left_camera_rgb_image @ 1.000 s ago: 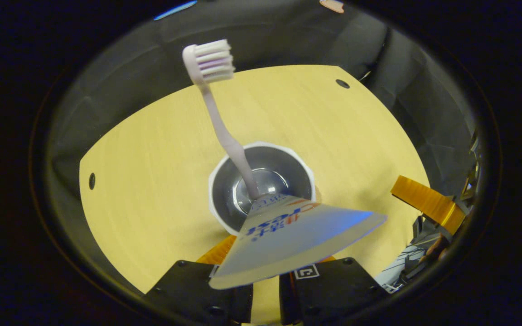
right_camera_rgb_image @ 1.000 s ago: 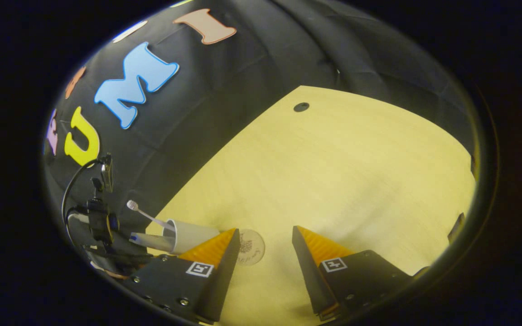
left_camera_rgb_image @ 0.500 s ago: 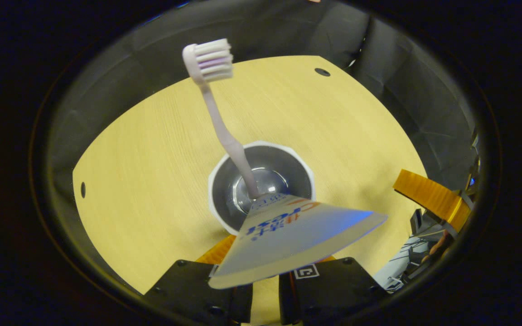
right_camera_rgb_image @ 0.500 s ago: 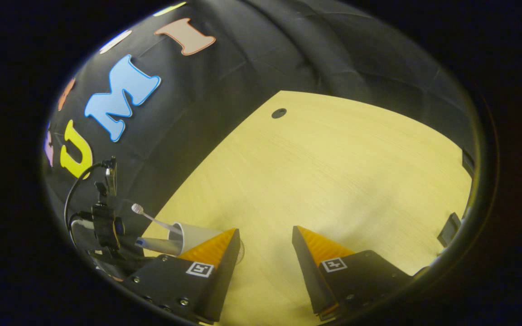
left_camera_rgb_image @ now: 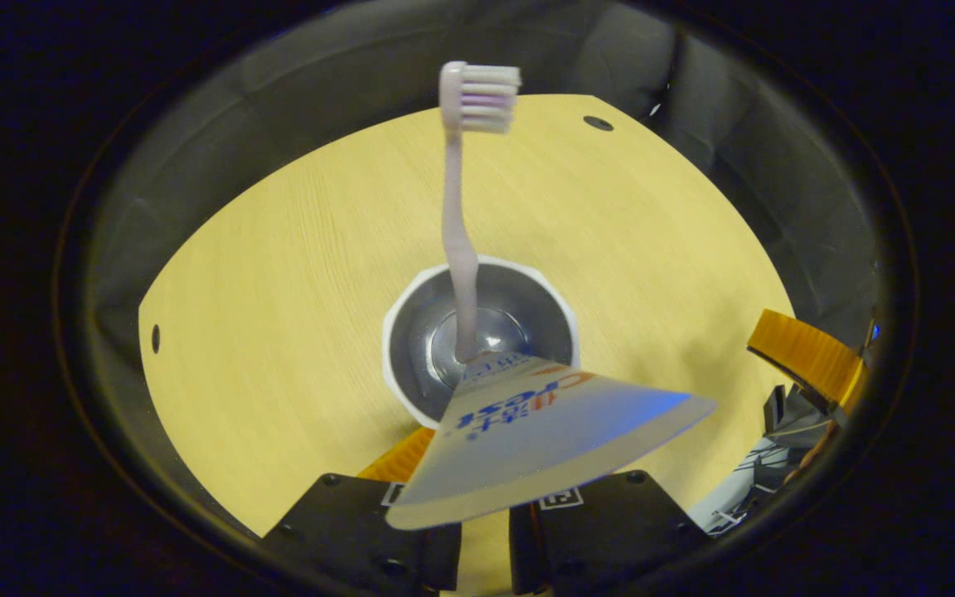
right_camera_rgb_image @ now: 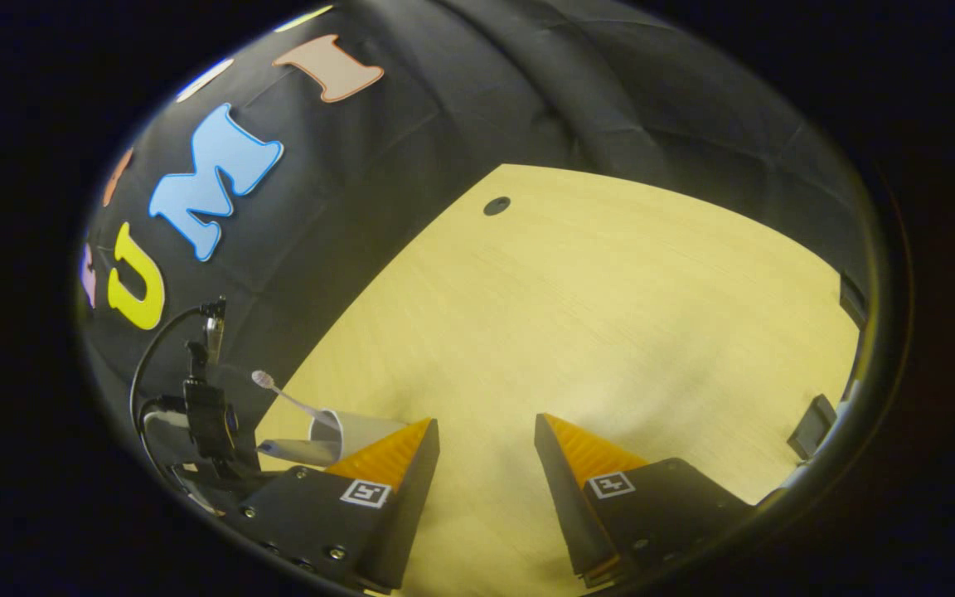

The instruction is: Put the toothbrush and toothpaste on the desktop into the cup, then pick up the cup and place it on the coaster on the desktop.

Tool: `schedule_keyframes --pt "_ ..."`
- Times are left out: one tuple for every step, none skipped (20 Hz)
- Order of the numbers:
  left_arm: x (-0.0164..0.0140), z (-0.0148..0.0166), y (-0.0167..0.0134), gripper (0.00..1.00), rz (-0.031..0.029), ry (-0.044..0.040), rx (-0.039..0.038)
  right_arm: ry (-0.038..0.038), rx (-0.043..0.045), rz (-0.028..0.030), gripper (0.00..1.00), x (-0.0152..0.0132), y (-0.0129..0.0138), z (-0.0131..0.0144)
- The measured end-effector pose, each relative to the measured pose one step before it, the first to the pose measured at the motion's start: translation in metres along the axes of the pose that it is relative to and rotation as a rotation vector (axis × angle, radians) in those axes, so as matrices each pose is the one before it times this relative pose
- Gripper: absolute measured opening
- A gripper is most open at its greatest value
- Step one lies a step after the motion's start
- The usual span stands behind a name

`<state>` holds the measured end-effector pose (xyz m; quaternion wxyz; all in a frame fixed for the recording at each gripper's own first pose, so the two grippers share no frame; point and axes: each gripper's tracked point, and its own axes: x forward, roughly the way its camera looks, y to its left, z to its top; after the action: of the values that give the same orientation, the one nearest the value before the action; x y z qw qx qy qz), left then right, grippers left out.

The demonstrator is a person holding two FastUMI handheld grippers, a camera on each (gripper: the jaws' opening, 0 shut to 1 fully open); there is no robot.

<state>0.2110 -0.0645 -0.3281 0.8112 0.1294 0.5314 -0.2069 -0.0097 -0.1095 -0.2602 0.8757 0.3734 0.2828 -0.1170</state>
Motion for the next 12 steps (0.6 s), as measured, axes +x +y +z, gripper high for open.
schedule_keyframes --pt "-0.00144 0.00041 -0.00108 0.38 -0.00464 -0.003 -0.01266 0.00086 0.00022 0.00249 0.71 0.00006 0.00015 0.0004" --pt "-0.00302 0.00024 -0.00271 0.39 -0.00316 -0.00939 -0.01019 0.00028 -0.0017 0.00256 0.71 -0.0007 0.00077 0.00038" --pt "-0.00346 0.00057 -0.00248 0.43 -0.00302 -0.01314 -0.00261 0.0001 -0.00225 0.00277 0.71 -0.00033 0.00086 0.00101" --pt "-0.00306 -0.00018 0.00027 0.42 0.00417 -0.00556 0.00298 0.00171 -0.00188 0.00338 0.71 -0.00046 0.00108 0.00031" --pt "-0.00415 -0.00162 0.00054 0.41 0.00222 -0.00368 0.00112 0.00537 -0.00086 0.0058 0.71 -0.00062 0.00243 -0.00072" --pt "-0.00224 -0.00141 0.00003 0.4 0.00078 -0.0032 -0.00429 0.00559 -0.00246 0.00708 0.71 -0.00008 0.00214 -0.00102" --pt "-0.00427 -0.00126 0.00065 0.4 -0.00081 -0.00355 -0.01007 0.0021 -0.00346 0.00775 0.71 0.00006 0.00369 -0.00015" --pt "-0.0032 -0.00259 0.00012 0.41 -0.00017 -0.00564 -0.01287 0.00028 -0.0057 0.00845 0.71 -0.00084 0.00369 0.0001" --pt "-0.0053 -0.00178 0.0004 0.39 -0.00455 -0.00881 -0.01293 -0.00069 -0.00835 0.00879 0.71 -0.00124 0.00459 -0.00016" --pt "-0.00331 -0.00218 0.00104 0.37 -0.0012 -0.00842 -0.01122 -0.00157 -0.01109 0.00963 0.71 -0.00175 0.00501 0.00055" --pt "-0.00499 -0.00403 -0.00107 0.45 -0.00253 -0.0056 -0.00885 -0.00103 -0.01594 0.00904 0.71 -0.00236 0.00499 0.0004" --pt "-0.00256 0.00009 0.00025 0.49 -0.0059 -0.00915 -0.00908 0.00075 -0.01856 0.00879 0.71 -0.00061 0.00427 -0.00065"
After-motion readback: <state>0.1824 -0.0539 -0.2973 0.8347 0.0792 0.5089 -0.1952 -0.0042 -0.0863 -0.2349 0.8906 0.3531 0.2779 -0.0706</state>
